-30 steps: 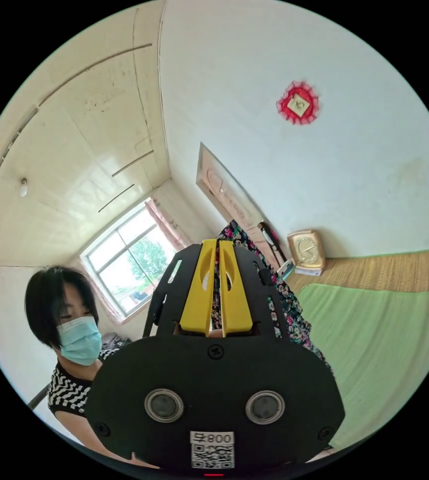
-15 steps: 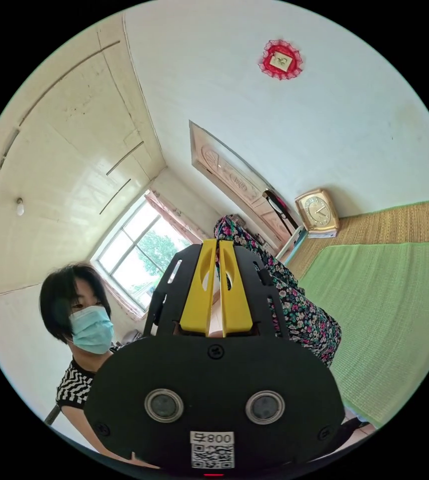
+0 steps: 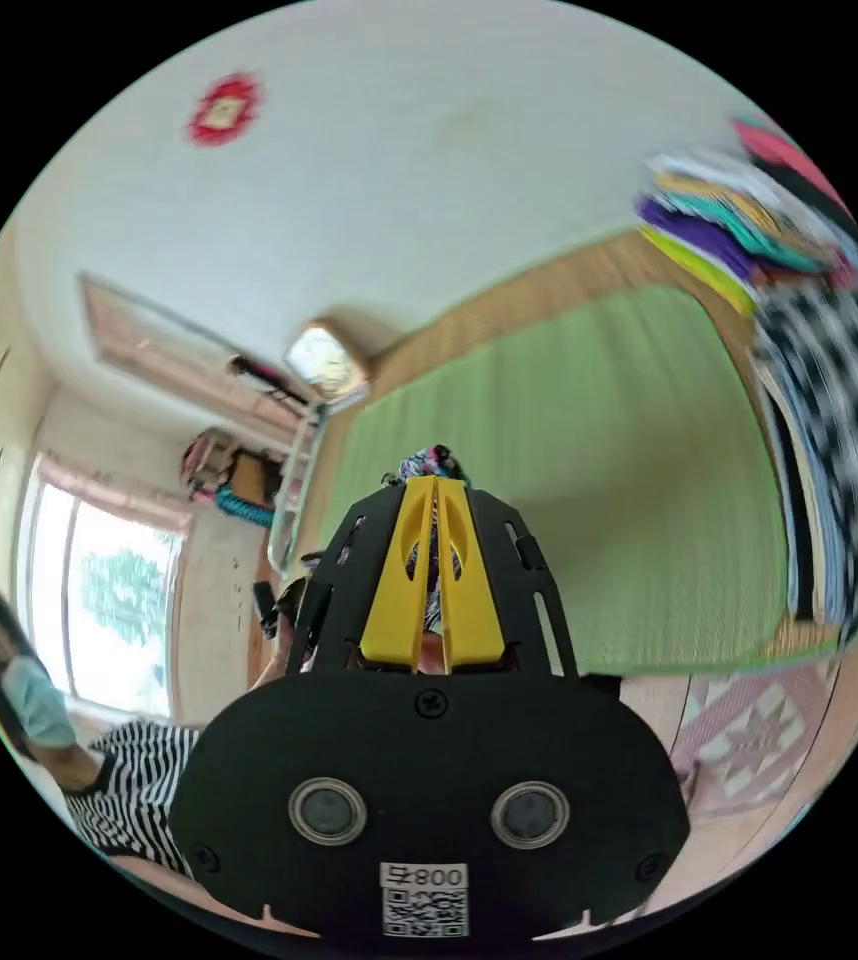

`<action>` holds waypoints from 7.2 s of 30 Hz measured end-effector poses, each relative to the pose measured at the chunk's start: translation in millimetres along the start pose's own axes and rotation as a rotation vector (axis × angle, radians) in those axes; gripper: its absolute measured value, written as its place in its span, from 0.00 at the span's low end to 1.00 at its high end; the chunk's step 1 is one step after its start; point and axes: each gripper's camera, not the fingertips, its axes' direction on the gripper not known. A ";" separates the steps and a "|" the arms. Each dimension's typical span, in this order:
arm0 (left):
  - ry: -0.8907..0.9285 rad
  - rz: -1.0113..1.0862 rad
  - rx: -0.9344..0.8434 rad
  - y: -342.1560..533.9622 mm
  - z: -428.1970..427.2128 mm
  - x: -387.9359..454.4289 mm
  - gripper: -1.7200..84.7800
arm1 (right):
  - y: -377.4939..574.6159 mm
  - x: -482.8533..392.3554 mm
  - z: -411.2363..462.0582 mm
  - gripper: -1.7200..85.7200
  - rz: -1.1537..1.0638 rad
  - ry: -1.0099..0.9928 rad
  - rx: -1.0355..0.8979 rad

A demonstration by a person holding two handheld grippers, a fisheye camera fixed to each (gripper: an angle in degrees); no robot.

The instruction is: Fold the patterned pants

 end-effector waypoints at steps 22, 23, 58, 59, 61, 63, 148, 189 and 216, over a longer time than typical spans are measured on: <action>-0.100 -0.003 -0.170 21.4 -21.8 34.2 0.02 | -35.5 -27.6 229.0 0.09 -0.356 0.387 -0.393; -0.097 0.005 -0.174 21.9 -23.1 38.1 0.02 | -35.9 -26.8 229.1 0.07 -0.348 0.365 -0.388; -0.287 -0.033 0.536 -37.1 -240.9 15.8 0.03 | -190.2 -459.3 312.2 0.04 -1.003 0.213 -0.073; -0.336 -0.160 0.522 -28.0 -242.3 -9.5 0.04 | -186.6 -446.0 336.6 0.04 -0.992 0.226 -0.123; -0.379 -0.261 0.474 -13.0 -239.1 -37.1 0.04 | -183.9 -415.5 360.7 0.04 -0.964 0.259 -0.185; -0.393 -0.316 0.460 1.9 -232.5 -49.9 0.05 | -186.0 -372.8 367.7 0.04 -0.900 0.248 -0.227; -0.495 0.412 -0.476 -158.1 423.9 134.2 0.08 | -128.8 112.9 55.1 0.11 -0.143 0.074 -0.014; -0.438 0.260 -0.611 -333.7 662.0 102.5 0.03 | -385.5 23.5 199.4 0.03 -0.366 0.332 -0.421; -0.317 0.209 -0.638 -311.8 688.7 94.8 0.02 | -456.3 -46.9 149.7 0.03 -0.501 0.266 -0.308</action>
